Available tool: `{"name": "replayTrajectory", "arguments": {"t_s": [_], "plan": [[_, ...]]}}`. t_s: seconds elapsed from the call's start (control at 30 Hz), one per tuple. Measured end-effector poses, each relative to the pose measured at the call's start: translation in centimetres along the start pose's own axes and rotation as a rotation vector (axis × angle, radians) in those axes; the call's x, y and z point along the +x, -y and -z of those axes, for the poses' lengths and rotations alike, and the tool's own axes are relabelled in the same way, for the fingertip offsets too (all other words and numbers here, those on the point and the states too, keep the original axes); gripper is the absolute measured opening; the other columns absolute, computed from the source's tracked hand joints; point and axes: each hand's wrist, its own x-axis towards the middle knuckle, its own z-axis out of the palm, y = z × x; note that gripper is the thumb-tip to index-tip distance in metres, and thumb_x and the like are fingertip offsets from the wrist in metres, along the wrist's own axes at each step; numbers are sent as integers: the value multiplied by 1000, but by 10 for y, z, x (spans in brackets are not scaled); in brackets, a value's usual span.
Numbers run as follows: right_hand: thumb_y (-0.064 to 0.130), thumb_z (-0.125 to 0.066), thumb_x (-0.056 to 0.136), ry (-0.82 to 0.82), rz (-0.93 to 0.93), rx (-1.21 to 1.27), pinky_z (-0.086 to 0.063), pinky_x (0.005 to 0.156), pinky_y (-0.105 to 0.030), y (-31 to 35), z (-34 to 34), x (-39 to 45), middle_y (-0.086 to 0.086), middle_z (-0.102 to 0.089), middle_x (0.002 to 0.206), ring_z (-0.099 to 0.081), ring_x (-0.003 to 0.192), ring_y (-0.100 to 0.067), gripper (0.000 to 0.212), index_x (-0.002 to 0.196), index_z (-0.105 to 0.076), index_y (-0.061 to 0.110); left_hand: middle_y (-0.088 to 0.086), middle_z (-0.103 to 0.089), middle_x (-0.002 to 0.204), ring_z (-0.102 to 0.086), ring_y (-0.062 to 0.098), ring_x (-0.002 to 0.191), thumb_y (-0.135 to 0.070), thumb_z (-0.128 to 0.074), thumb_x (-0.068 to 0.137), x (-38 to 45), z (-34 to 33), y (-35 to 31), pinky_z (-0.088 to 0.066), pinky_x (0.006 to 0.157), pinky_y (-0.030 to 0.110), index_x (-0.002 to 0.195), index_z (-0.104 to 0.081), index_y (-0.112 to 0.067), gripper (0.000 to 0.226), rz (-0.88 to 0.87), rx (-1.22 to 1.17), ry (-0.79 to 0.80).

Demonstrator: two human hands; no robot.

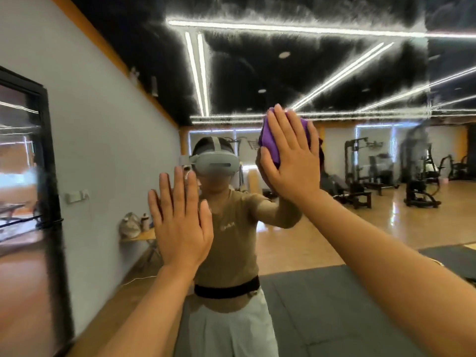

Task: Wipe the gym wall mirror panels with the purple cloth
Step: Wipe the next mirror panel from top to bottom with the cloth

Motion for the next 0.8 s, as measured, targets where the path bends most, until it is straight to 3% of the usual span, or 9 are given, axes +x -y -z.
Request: {"name": "replayTrajectory", "arguments": {"t_s": [0.2, 0.37, 0.47, 0.57, 0.8], "plan": [[45, -38, 102, 100, 119, -31, -13, 124, -53, -12, 8, -136, -3, -26, 166, -21, 154, -24, 63, 159, -28, 19, 11, -9, 168, -7, 34, 155, -34, -25, 105, -1, 1, 0, -2, 125, 53, 161, -15, -12, 61, 6, -3, -3], [47, -33, 105, 158, 149, -17, -12, 125, -51, -19, 14, -164, -2, -27, 165, -20, 155, -22, 60, 159, -26, 20, 11, -10, 168, -8, 31, 155, -26, -25, 107, -6, 0, -20, -6, 125, 55, 160, -12, -12, 56, 114, -47, -8], [46, -39, 102, 156, 178, -14, -14, 124, -51, -22, 14, -146, -2, -28, 165, -21, 154, -22, 63, 158, -29, 19, 10, -12, 168, -8, 26, 156, -18, -29, 105, -6, 0, -46, -2, 126, 46, 160, -20, -11, 57, 148, -138, -9], [47, -36, 102, 109, 114, -8, -11, 124, -49, -31, 15, -93, -4, -27, 165, -21, 154, -24, 64, 158, -31, 17, 7, -8, 169, -2, 22, 156, -30, -30, 105, -1, -3, -71, 7, 126, 38, 161, -20, -14, 59, 118, -198, 32], [44, -34, 103, -7, -68, 19, -8, 125, -46, -61, 19, 59, -2, -26, 166, -17, 155, -22, 62, 159, -30, 19, 3, -2, 168, 1, 26, 156, -37, -28, 105, 3, -12, -93, 11, 125, 38, 161, -15, -17, 61, 189, -157, 14]]}}
